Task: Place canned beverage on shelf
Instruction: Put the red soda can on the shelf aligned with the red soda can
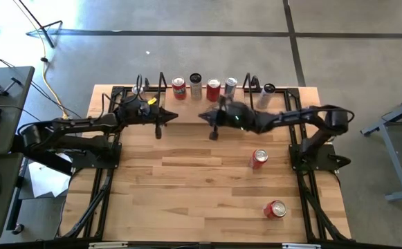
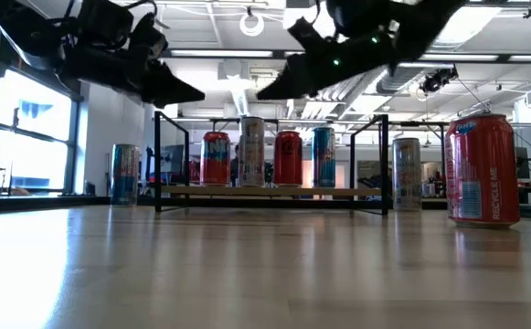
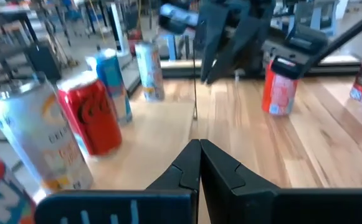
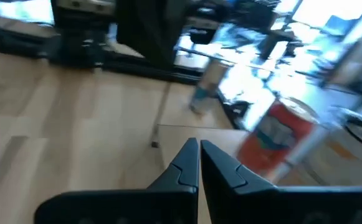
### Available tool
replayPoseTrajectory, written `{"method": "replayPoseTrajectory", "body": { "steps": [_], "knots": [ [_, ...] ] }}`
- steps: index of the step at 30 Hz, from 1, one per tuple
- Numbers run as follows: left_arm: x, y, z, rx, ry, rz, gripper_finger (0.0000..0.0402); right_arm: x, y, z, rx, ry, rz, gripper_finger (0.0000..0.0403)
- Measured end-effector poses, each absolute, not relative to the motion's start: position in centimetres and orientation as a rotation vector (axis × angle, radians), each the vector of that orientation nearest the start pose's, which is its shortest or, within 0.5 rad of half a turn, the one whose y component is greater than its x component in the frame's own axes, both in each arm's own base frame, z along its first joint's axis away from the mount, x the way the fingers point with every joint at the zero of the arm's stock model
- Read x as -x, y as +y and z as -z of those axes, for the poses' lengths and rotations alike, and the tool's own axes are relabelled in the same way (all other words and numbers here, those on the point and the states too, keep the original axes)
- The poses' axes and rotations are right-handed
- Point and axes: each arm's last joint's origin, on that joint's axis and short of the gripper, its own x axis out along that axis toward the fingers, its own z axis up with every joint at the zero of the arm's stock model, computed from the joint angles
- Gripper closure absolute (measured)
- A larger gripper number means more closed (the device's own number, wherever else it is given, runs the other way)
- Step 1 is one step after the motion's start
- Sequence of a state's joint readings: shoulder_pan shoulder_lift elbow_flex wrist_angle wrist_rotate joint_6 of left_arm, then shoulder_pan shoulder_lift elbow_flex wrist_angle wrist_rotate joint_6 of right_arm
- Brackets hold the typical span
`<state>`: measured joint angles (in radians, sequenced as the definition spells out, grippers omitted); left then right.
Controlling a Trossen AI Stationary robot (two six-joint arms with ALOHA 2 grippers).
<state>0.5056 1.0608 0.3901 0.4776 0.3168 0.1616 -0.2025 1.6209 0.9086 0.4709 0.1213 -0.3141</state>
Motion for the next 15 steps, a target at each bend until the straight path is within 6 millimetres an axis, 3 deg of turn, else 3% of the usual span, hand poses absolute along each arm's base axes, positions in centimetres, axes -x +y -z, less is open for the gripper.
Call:
{"method": "replayPoseTrajectory", "body": {
  "steps": [3,7,15],
  "knots": [
    [-19.0,9.5,-20.5,-0.057,0.245,-0.171,0.0401,-32.9,-6.1,-21.7,0.292,0.262,0.36,0.0403],
    [-19.0,9.6,-20.4,-0.039,0.259,-0.201,0.0401,-31.6,-4.8,-20.4,0.27,0.286,0.333,0.0403],
    [-19.0,9.7,-20.3,0.008,0.259,-0.268,0.0401,-31.6,-3.8,-19.8,0.283,0.293,0.197,0.0403]
  ]
}}
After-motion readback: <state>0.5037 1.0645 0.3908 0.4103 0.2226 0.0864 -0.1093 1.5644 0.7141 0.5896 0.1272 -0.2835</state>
